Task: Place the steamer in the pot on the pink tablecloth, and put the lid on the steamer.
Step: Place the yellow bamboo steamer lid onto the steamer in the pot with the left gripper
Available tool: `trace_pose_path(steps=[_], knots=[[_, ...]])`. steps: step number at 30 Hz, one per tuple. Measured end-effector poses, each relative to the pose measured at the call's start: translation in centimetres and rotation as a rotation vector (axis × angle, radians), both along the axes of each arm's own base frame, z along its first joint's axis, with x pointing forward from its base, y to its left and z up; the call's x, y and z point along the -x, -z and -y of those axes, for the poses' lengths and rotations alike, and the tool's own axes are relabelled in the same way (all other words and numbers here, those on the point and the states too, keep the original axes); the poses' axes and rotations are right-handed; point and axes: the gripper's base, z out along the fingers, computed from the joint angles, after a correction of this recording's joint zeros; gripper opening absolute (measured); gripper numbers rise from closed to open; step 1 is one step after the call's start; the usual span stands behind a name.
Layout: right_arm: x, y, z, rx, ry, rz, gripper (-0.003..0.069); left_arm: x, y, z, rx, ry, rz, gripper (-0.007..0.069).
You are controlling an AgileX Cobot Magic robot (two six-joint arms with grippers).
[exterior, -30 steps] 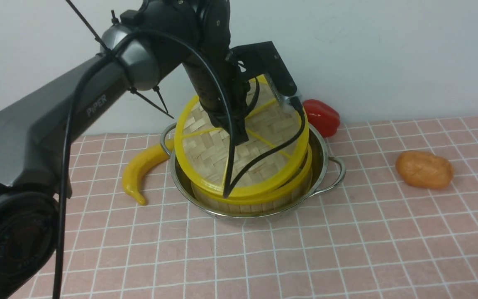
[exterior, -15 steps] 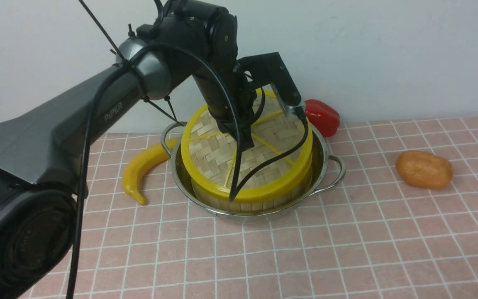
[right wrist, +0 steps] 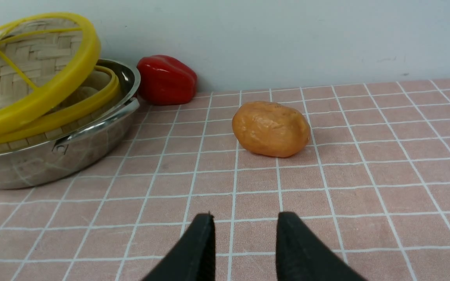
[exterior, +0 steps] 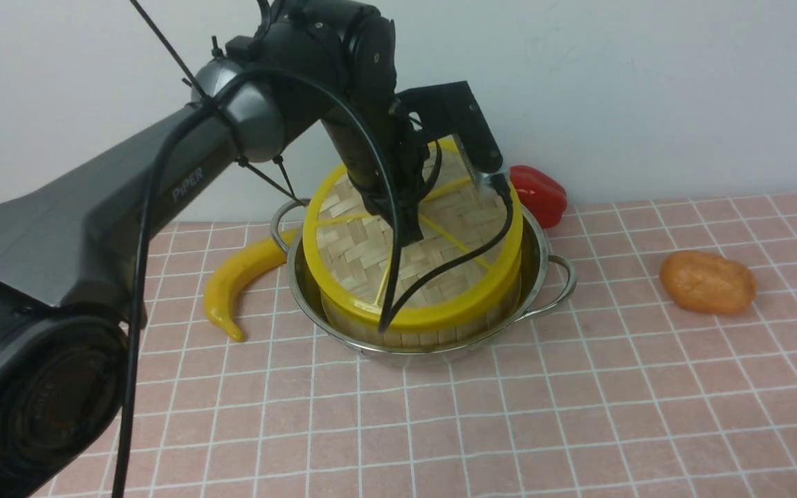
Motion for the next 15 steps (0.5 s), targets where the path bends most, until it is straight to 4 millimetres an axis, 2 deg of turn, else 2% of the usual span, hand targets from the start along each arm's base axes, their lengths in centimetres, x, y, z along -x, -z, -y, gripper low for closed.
trace_pose_path(steps=[5,15], knots=[[0.0,0.0,0.0,0.0,0.0,0.0,0.024,-0.14,-0.85,0.04,0.009,0.0,0.024,0.0116],[0.0,0.0,0.0,0.0,0.0,0.0,0.024,0.21,-1.12,-0.16,-0.005,-0.005,-0.003,0.0116]])
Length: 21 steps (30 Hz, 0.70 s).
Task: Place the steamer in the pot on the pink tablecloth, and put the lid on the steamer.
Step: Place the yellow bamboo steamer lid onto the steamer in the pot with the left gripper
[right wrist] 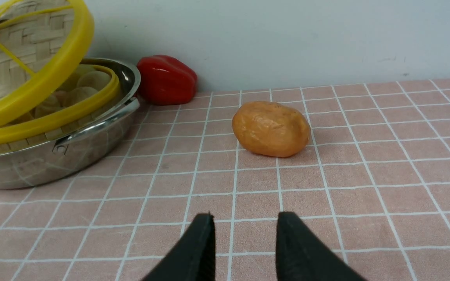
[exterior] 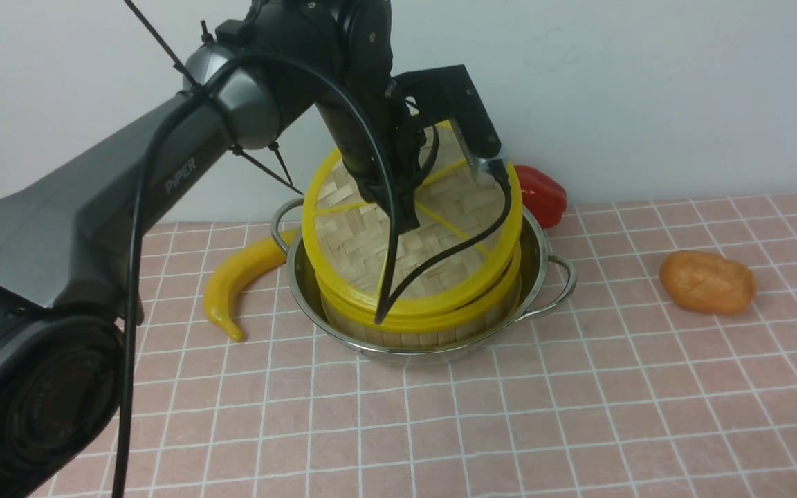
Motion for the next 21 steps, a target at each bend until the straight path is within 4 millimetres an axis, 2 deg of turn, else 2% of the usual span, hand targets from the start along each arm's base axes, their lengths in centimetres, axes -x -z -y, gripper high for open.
trace_pose_path(steps=[8,21], knots=[[0.0,0.0,0.0,0.0,0.0,0.0,0.024,1.0,-2.3,-0.6,0.027,-0.064,-0.004,0.0116],[0.0,0.0,0.0,-0.001,0.0,0.0,0.024,1.1,-2.0,-0.4,0.041,-0.075,-0.026,0.0116]])
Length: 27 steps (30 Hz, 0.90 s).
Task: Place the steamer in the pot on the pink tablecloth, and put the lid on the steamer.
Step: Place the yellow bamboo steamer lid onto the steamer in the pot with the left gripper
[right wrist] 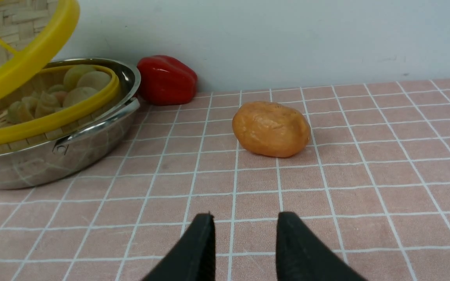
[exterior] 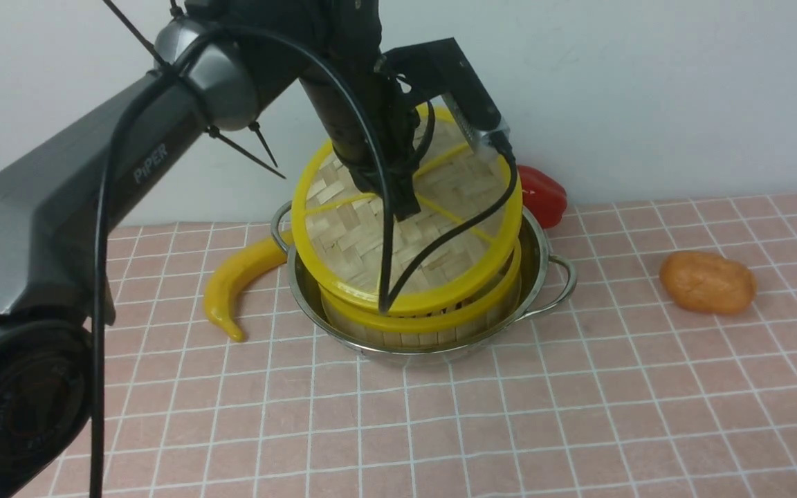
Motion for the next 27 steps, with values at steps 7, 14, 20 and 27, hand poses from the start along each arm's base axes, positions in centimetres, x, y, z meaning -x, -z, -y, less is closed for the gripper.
trace_pose_path(steps=[7,14,20,27], knots=[[0.0,0.0,0.0,0.0,0.0,0.0,0.024,-0.6,1.9,0.3,-0.019,-0.001,-0.037,0.0116],[0.0,0.0,0.0,0.0,0.0,0.0,0.024,-0.7,2.0,0.3,-0.02,-0.001,-0.039,0.0116],[0.0,0.0,0.0,0.0,0.0,0.0,0.024,-0.7,2.3,0.3,-0.022,-0.001,-0.042,0.0116],[0.0,0.0,0.0,0.0,0.0,0.0,0.024,-1.4,3.3,0.7,-0.012,0.003,-0.022,0.0116]])
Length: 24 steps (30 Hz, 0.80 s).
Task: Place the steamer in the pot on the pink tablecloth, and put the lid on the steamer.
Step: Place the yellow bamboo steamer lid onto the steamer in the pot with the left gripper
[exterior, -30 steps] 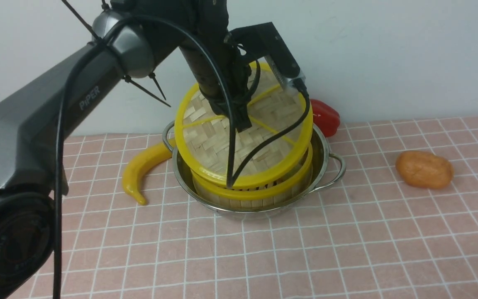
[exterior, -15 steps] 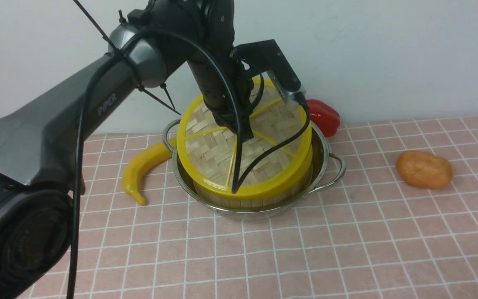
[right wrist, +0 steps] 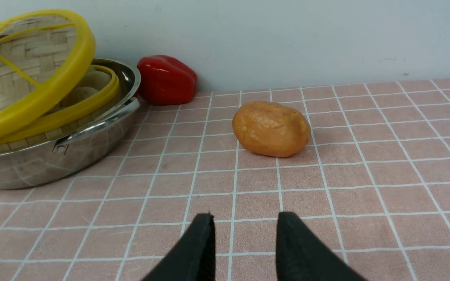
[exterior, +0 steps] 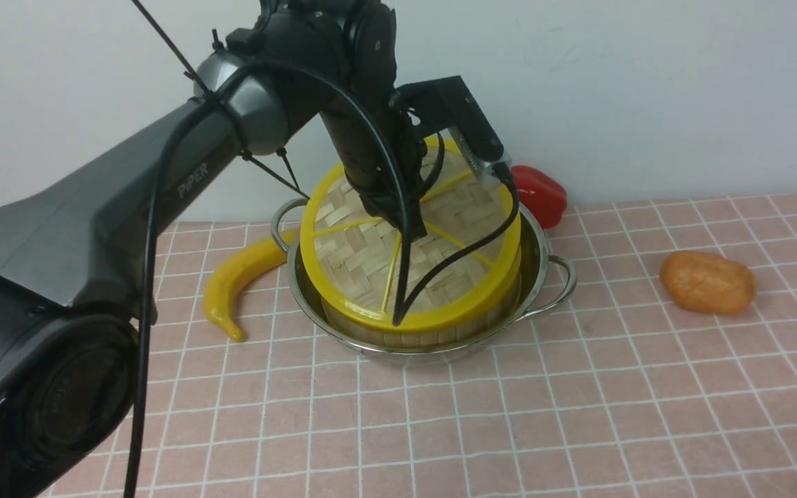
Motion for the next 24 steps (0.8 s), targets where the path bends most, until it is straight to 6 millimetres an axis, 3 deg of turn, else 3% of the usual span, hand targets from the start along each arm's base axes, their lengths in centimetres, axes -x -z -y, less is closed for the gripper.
trace_pose_path(steps=[17,24], knots=[[0.0,0.0,0.0,0.0,0.0,0.0,0.024,-0.6,0.0,-0.6,0.014,-0.007,0.023,0.0116],[0.0,0.0,0.0,0.0,0.0,0.0,0.024,-1.1,1.3,-0.8,0.021,-0.018,-0.01,0.0116]])
